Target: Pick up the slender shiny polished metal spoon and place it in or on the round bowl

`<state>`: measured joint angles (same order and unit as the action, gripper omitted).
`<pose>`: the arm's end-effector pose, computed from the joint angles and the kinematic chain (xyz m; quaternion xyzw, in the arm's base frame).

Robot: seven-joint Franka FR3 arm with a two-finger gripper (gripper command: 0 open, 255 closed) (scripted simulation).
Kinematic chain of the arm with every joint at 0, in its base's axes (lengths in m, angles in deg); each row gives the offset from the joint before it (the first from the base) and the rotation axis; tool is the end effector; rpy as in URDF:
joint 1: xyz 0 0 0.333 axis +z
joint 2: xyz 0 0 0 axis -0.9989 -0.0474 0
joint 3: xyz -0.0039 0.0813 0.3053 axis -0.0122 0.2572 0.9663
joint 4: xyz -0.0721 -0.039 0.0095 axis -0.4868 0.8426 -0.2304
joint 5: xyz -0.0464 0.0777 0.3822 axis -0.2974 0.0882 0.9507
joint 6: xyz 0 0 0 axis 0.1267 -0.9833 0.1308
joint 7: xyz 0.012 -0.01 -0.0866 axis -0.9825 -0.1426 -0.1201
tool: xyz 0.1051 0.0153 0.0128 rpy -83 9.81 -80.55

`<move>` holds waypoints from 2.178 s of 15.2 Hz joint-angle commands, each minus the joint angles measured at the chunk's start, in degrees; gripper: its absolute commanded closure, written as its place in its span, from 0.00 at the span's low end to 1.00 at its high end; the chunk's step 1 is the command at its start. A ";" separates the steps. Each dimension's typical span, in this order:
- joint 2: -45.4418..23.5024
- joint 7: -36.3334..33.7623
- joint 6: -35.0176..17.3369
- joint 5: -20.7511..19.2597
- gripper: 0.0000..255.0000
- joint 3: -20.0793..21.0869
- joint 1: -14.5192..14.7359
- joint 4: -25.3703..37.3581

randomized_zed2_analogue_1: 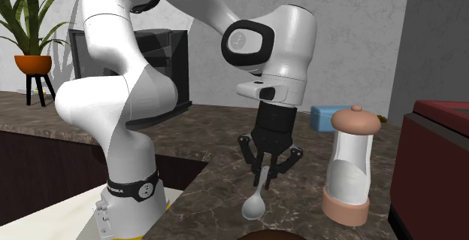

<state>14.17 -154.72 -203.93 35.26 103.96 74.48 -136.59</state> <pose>0.3261 0.1549 0.3341 0.8283 -0.5508 0.0190 0.1007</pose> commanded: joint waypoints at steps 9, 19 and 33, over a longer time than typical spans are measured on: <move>1.22 0.51 2.06 0.10 1.00 -0.78 0.33 0.63; 6.26 2.35 11.48 -0.22 1.00 -4.28 1.34 5.17; 7.46 5.80 19.75 -3.45 1.00 -8.86 -0.61 12.36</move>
<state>22.52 -149.72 -183.79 32.64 95.64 74.72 -124.71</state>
